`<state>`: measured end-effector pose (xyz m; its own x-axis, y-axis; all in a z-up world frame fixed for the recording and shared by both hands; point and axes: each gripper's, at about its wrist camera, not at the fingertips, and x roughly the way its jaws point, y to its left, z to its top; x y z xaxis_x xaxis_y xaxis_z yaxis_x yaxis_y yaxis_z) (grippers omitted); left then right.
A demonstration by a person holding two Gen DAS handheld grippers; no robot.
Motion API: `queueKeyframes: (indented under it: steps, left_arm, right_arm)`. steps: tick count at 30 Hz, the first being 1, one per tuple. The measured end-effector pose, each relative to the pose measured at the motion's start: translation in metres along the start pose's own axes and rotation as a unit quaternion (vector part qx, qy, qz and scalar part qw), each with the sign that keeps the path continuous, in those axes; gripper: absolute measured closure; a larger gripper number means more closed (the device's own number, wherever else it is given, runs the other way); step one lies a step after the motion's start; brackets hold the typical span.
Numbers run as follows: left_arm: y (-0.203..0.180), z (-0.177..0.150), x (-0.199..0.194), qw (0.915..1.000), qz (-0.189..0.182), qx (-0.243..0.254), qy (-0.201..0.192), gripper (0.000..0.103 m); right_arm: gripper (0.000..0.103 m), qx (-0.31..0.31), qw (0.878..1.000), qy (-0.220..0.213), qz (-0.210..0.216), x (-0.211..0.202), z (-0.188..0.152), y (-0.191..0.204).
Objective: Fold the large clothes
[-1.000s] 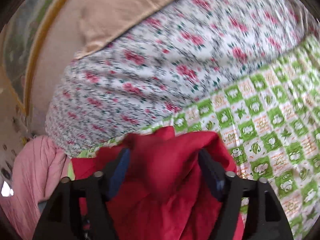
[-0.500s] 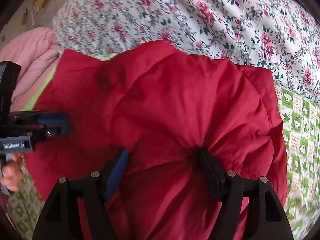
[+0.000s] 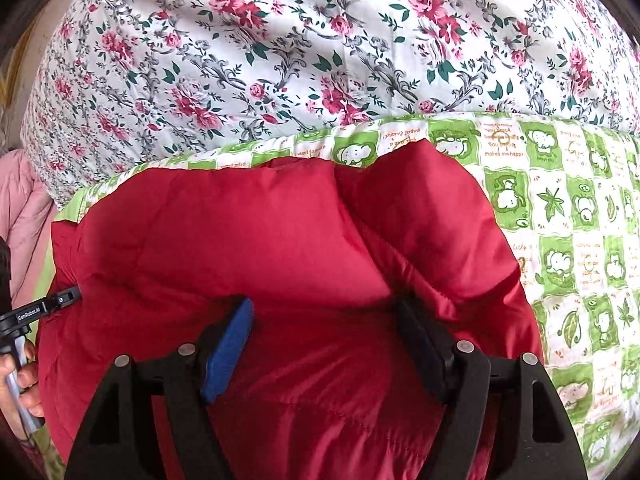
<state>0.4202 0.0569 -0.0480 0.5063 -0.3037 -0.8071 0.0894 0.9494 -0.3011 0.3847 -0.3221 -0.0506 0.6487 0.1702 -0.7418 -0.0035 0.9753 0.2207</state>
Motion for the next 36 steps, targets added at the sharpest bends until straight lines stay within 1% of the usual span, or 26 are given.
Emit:
queueKeyframes:
  steps: [4, 8, 10, 13, 14, 16, 17, 18, 20, 23, 25, 27, 28, 30, 32, 36]
  left_arm:
    - [-0.005, 0.000, 0.007, 0.9998, 0.015, 0.014, -0.007, 0.101]
    - [-0.014, 0.009, 0.018, 0.9996, 0.023, 0.015, -0.002, 0.101]
    - [-0.016, 0.009, 0.010, 0.9995, 0.028, 0.016, -0.004, 0.101]
    - [-0.014, 0.005, -0.009, 0.9998, 0.016, 0.011, -0.006, 0.100]
    - [-0.013, 0.002, -0.017, 0.9999, 0.011, 0.009, -0.007, 0.098]
    - [-0.013, -0.002, -0.029, 0.9999, 0.004, 0.012, -0.010, 0.088]
    - [-0.013, -0.005, -0.036, 0.9998, 0.000, 0.014, -0.013, 0.076]
    - [-0.012, -0.007, -0.046, 0.9997, -0.002, 0.017, -0.020, 0.059]
    - [-0.011, -0.013, -0.062, 0.9989, 0.010, 0.025, -0.038, 0.045]
    - [-0.004, -0.020, -0.077, 0.9984, 0.010, 0.030, -0.047, 0.045]
    - [0.005, -0.026, -0.087, 0.9985, 0.006, 0.026, -0.048, 0.040]
    - [0.010, -0.030, -0.091, 0.9986, 0.009, 0.021, -0.048, 0.024]
    - [0.012, -0.030, -0.090, 0.9985, 0.013, 0.018, -0.049, 0.022]
    - [0.021, -0.034, -0.091, 0.9986, 0.017, 0.012, -0.048, 0.022]
    - [0.028, -0.038, -0.093, 0.9989, 0.012, 0.003, -0.045, 0.022]
    - [0.040, -0.042, -0.092, 0.9993, 0.004, -0.006, -0.038, 0.022]
  right_arm:
    - [0.028, 0.008, 1.000, 0.000, 0.007, 0.004, -0.003, -0.002]
    - [0.028, 0.018, 1.000, -0.007, 0.016, 0.013, -0.005, -0.006]
    - [0.028, 0.017, 1.000, -0.005, 0.015, 0.010, -0.003, -0.002]
    - [0.027, 0.024, 0.999, -0.007, 0.026, 0.002, -0.001, -0.007]
    - [0.026, 0.030, 0.999, -0.009, 0.031, -0.003, -0.001, -0.010]
    - [0.026, 0.040, 0.998, -0.015, 0.037, -0.015, -0.001, -0.014]
    - [0.026, 0.045, 0.998, -0.017, 0.038, -0.021, -0.001, -0.015]
    - [0.026, 0.047, 0.998, -0.019, 0.042, -0.029, -0.002, -0.016]
    - [0.023, 0.042, 0.998, -0.022, 0.040, -0.042, -0.002, -0.014]
    - [0.020, 0.041, 0.998, -0.024, 0.042, -0.060, -0.007, -0.019]
    - [0.018, 0.043, 0.998, -0.022, 0.040, -0.070, -0.012, -0.025]
    - [0.017, 0.046, 0.998, -0.022, 0.038, -0.078, -0.017, -0.030]
    - [0.016, 0.047, 0.998, -0.021, 0.037, -0.080, -0.020, -0.030]
    - [0.013, 0.043, 0.999, -0.016, 0.028, -0.089, -0.028, -0.035]
    - [0.009, 0.041, 0.999, -0.013, 0.017, -0.093, -0.034, -0.041]
    - [0.009, 0.049, 0.999, -0.006, 0.015, -0.102, -0.047, -0.055]
